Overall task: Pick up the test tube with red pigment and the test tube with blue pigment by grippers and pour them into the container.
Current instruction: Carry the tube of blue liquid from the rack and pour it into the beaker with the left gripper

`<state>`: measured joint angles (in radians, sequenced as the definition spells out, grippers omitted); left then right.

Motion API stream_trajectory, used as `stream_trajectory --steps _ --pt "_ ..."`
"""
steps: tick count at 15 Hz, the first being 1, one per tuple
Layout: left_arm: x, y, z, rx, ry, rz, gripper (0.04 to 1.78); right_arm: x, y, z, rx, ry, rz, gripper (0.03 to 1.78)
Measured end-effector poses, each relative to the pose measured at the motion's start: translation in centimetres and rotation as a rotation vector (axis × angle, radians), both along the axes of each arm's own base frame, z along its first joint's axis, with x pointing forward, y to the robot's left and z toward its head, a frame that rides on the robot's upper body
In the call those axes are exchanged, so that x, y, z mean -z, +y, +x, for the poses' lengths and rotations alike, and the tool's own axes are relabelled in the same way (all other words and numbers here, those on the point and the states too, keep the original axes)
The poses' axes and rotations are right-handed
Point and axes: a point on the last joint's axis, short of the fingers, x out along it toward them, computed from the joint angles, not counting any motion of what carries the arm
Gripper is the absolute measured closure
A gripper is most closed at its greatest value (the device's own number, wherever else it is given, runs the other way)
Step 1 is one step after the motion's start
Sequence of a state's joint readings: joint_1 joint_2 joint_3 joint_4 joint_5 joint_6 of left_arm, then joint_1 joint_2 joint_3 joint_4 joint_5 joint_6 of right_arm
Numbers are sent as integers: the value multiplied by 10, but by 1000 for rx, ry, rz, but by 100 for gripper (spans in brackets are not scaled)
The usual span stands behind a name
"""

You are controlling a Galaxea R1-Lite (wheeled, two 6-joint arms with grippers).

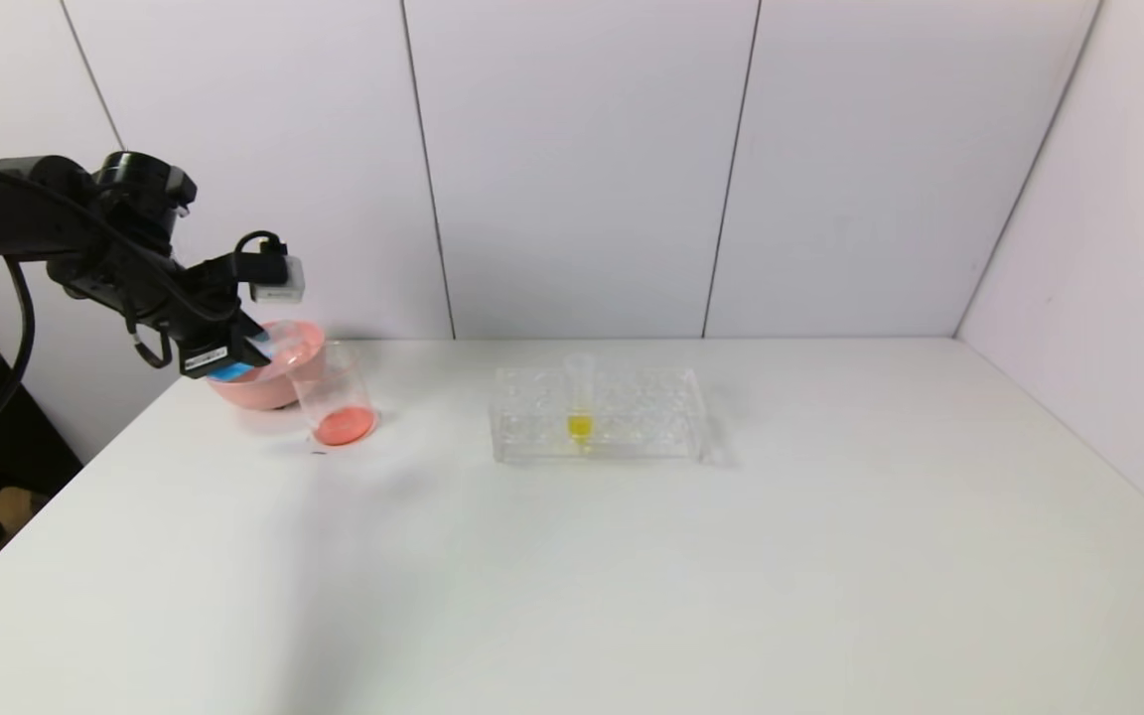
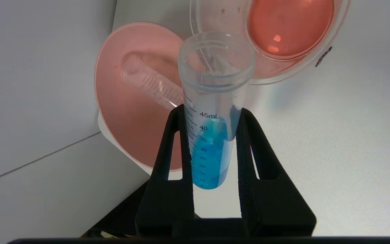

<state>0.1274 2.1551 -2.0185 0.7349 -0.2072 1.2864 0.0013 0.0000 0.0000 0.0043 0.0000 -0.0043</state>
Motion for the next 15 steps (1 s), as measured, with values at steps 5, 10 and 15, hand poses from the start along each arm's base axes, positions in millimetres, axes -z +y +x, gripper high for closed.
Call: stream_trajectory --steps 5,10,15 --pt "-3 0 -2 11 -7 11 144 0 0 0 0 0 0 4" --pt "-6 -1 -4 45 -18 41 144 0 0 0 0 0 0 4" --pt "-9 -4 -5 71 -27 59 144 0 0 0 0 0 0 4"
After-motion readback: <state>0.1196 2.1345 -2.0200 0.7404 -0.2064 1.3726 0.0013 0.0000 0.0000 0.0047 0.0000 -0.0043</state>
